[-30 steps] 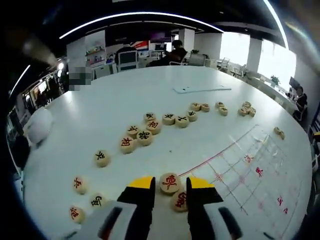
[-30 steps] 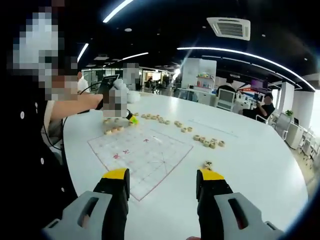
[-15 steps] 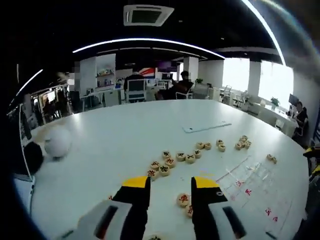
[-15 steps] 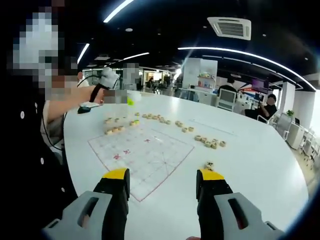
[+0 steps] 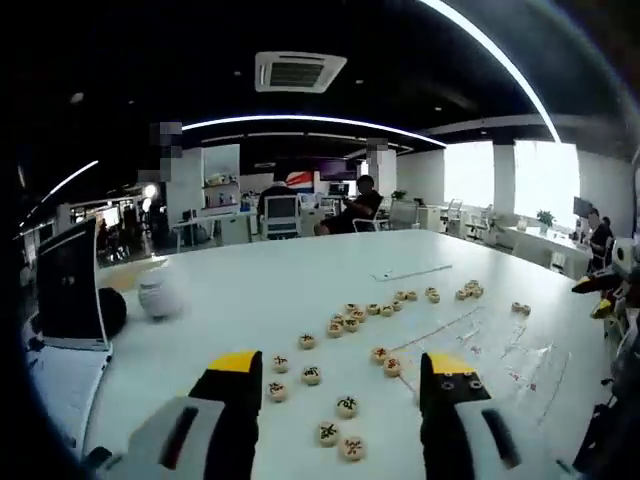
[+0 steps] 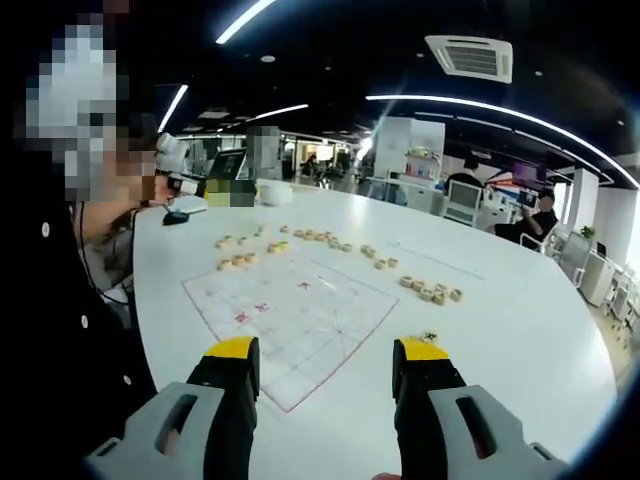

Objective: Pick up the chess pieces one by one and place each piece onto its starting position on the chessboard, setting the pieces on their correct points until all the chess pieces are arranged in the starting layout

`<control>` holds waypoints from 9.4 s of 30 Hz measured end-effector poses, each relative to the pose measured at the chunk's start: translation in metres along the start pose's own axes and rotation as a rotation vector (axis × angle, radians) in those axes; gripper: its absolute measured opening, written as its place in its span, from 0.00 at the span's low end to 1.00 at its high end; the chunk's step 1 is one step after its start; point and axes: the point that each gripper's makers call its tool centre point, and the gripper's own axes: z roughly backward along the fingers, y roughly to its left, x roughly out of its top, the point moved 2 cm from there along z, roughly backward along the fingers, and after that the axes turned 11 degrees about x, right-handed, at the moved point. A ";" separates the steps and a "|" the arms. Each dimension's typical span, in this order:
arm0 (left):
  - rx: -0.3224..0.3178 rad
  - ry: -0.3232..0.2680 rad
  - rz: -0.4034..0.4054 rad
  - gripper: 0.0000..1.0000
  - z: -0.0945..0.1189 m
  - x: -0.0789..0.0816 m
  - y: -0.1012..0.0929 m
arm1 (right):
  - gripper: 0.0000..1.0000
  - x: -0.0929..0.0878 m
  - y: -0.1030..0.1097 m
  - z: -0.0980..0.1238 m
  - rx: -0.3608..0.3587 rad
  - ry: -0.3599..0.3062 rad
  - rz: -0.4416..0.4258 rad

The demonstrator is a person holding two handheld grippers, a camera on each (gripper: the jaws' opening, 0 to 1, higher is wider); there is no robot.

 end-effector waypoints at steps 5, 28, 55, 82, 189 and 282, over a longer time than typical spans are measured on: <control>0.004 0.022 0.018 0.70 0.028 -0.016 0.009 | 0.54 0.001 0.001 -0.004 0.009 0.004 0.004; -0.136 0.188 -0.154 0.65 -0.077 0.019 -0.022 | 0.54 -0.011 0.001 0.009 -0.030 -0.008 -0.031; -0.205 0.447 -0.362 0.40 -0.203 -0.007 -0.055 | 0.53 -0.024 -0.004 0.037 -0.132 -0.014 -0.079; -0.103 0.426 -0.249 0.19 -0.205 -0.020 -0.048 | 0.53 -0.022 -0.003 0.036 -0.141 -0.016 -0.078; -0.544 -0.274 0.028 0.18 0.045 0.042 -0.198 | 0.33 0.113 0.090 -0.151 0.900 -0.254 -1.238; -0.399 0.201 -0.236 0.30 0.157 -0.113 -0.150 | 0.17 0.029 0.146 -0.063 0.559 -0.141 -0.135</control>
